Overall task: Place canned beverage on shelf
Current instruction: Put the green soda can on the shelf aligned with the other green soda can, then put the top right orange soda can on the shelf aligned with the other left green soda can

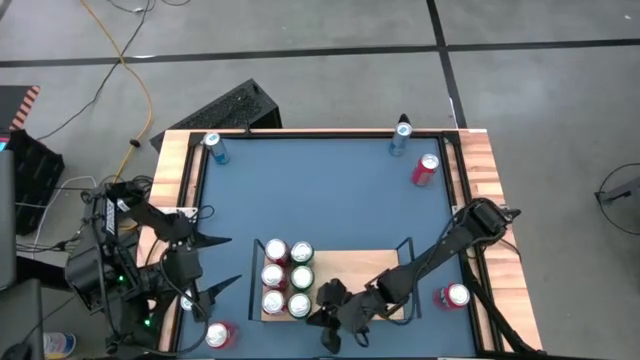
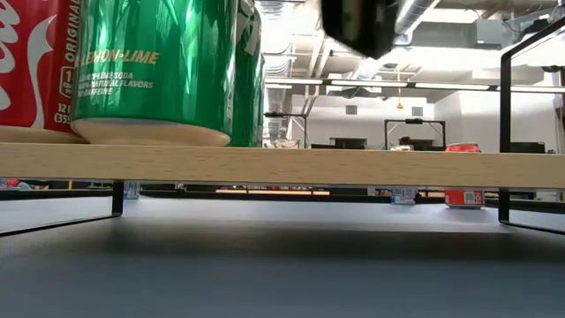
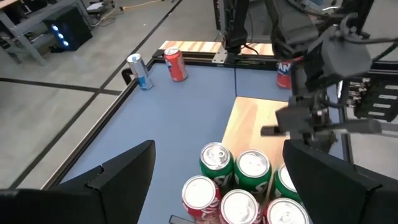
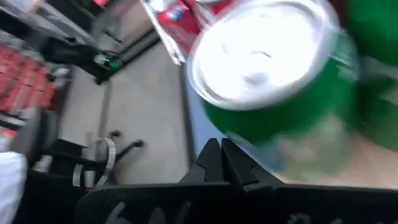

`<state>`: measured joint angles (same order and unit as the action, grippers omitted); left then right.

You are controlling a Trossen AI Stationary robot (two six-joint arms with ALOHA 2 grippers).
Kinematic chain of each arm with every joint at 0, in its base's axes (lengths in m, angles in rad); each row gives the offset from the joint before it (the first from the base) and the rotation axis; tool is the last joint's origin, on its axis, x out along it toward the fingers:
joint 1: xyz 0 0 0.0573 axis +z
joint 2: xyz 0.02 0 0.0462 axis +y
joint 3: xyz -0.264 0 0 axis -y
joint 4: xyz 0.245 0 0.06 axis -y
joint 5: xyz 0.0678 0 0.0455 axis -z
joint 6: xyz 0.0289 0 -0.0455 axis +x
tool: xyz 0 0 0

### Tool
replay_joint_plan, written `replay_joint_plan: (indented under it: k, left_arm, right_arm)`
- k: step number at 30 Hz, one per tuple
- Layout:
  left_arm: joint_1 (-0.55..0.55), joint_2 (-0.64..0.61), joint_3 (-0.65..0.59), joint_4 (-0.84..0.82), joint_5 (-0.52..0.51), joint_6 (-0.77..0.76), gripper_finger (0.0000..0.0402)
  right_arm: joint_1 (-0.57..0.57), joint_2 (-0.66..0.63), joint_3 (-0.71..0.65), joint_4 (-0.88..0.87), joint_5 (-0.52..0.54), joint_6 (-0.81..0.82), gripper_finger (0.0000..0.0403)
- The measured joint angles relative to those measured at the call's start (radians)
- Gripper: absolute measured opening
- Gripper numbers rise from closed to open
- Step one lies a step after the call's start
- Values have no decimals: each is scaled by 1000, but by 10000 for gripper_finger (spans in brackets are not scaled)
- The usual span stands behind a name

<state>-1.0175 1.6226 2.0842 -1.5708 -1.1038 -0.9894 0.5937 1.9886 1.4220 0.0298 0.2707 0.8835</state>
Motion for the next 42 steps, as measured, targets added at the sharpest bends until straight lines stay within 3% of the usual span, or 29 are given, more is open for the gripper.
replay_joint_plan:
  k: [10, 23, 27, 31, 37, 42]
  left_arm:
    - [-18, 0, 0, 0, -15, -27, 339]
    - [47, 0, 0, 62, -47, -96, 339]
    - [90, 0, 0, 73, -22, -96, 339]
    - [137, 0, 0, 73, -18, -104, 339]
    - [209, 0, 0, 74, 33, -94, 339]
    - [275, 0, 0, 91, 50, -93, 339]
  right_arm:
    - [48, -201, 0, -370, 71, 23, 0]
    - [-190, -553, 0, -830, 80, -246, 11]
    - [-278, -632, 0, -1043, 96, -265, 59]
    - [-362, -672, 0, -1238, 106, -267, 132]
    - [-472, -681, 0, -1395, 222, -282, 239]
    - [-607, -672, 0, -1425, 295, -217, 259]
